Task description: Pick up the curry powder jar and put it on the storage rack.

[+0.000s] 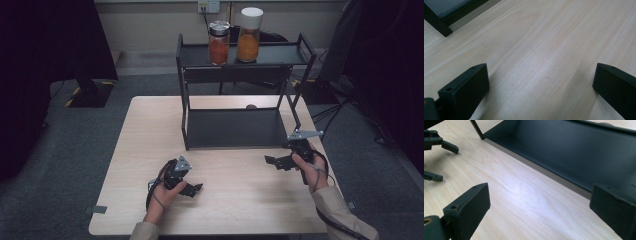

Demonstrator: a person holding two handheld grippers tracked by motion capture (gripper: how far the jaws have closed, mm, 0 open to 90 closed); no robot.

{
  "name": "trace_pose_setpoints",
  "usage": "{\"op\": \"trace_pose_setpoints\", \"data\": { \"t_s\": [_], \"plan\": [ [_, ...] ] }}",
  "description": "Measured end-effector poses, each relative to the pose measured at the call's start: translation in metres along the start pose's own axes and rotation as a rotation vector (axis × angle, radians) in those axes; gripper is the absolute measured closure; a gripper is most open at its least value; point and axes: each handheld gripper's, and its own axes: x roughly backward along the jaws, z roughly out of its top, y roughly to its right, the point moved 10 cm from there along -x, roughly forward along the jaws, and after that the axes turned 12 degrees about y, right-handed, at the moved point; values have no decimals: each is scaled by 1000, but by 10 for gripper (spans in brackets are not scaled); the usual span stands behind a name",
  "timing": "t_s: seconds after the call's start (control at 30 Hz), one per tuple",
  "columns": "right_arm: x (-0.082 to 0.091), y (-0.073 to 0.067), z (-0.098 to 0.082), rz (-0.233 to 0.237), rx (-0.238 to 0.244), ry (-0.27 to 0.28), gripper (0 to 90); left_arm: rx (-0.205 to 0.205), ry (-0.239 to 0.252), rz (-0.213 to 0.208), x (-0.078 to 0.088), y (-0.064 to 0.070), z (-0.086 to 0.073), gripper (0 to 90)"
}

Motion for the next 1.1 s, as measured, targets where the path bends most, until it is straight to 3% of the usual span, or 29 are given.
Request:
{"op": "trace_pose_setpoints", "data": {
  "t_s": [0.7,1.1],
  "plan": [
    [7,9,-43,-19,-37,-40,23,1,0,0,0,0,0,0],
    [13,12,-60,-23,-28,-62,20,0,0,0,0,0,0,0]
  ]
}}
